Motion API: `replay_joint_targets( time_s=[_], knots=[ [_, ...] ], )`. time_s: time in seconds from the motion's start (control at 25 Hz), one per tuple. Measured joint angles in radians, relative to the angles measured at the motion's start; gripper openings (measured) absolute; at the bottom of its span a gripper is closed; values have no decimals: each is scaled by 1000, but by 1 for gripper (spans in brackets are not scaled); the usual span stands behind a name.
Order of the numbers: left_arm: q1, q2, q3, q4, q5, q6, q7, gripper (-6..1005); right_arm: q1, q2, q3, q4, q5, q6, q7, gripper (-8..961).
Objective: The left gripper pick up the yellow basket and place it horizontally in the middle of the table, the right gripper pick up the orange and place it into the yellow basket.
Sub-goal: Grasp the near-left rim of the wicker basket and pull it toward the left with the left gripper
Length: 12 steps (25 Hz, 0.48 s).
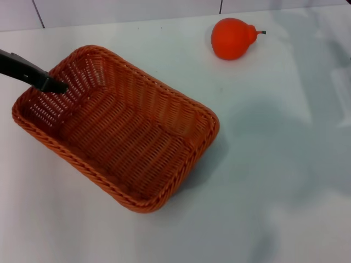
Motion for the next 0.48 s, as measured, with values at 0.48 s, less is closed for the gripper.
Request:
replay_joint_targets(
  time_s=[0.48],
  knots=[
    [0,2,-59,-6,-23,29,-2,202,-8,0,0,1,0,8,1,896]
  ],
)
